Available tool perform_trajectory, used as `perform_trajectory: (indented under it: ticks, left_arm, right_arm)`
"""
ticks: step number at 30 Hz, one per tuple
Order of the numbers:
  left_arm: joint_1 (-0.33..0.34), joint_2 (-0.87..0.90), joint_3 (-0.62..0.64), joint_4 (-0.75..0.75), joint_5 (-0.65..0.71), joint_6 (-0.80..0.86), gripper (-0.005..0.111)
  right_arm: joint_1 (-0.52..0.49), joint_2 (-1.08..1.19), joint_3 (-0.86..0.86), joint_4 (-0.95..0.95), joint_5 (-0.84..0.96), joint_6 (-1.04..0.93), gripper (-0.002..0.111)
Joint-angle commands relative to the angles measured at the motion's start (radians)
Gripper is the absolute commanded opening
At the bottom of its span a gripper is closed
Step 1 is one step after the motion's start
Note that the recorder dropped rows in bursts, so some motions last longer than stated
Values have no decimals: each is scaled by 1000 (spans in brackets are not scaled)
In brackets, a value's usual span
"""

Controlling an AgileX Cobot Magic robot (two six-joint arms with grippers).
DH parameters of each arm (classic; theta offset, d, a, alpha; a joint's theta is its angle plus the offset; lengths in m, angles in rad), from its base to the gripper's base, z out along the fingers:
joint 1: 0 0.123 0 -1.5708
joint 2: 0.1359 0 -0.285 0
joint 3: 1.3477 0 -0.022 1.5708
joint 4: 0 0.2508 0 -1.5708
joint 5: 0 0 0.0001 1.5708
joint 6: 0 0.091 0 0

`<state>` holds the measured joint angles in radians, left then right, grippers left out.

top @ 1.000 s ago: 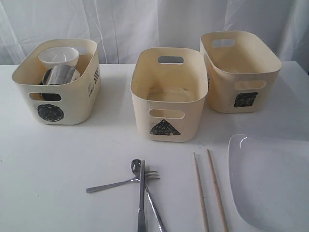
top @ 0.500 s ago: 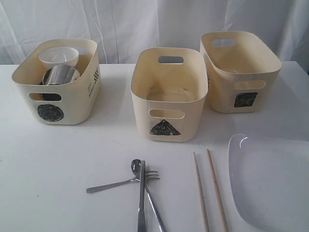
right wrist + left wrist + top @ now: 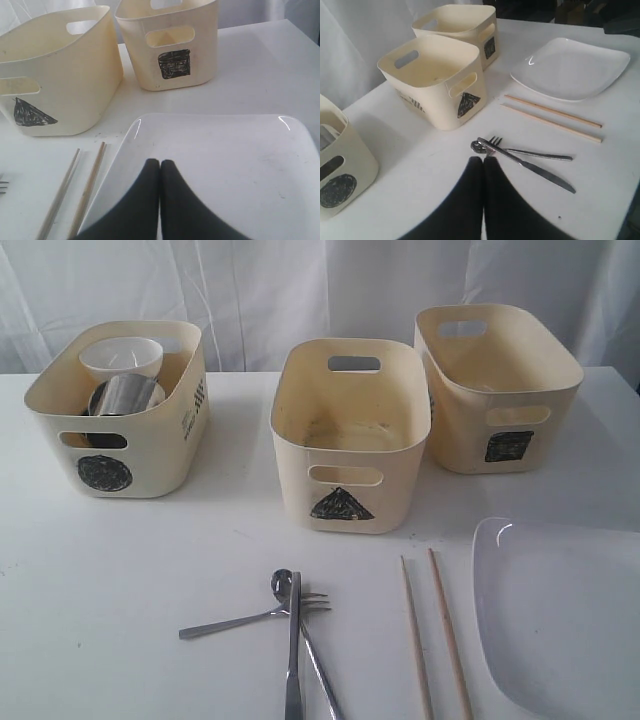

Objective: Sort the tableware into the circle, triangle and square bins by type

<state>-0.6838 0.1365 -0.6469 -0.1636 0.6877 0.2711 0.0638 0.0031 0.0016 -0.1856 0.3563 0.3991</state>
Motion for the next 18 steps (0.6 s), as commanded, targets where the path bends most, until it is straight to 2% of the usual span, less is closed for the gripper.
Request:
perform_trajectory:
  ticks: [1,6,11,15,18]
  left_arm:
    - [-3,-7,34,-5,2,-11,0]
    - [-3,-33,233,-54,-319,-4,0]
    - [-3,-105,429,-69,-485,-9,0]
    - [-3,-136,527,-71,-517,-9,0]
    - [-3,-136,541,-71,-473,-11,0]
  right_arm:
    - [-5,-3,-2,-2,-5,2,0]
    - [-5,-3,-2,-2,-5,2,0]
    - [-5,-3,-2,-2,-5,2,0]
    - [-5,-3,-2,-2,-5,2,0]
    - [-5,-3,-2,-2,-5,2,0]
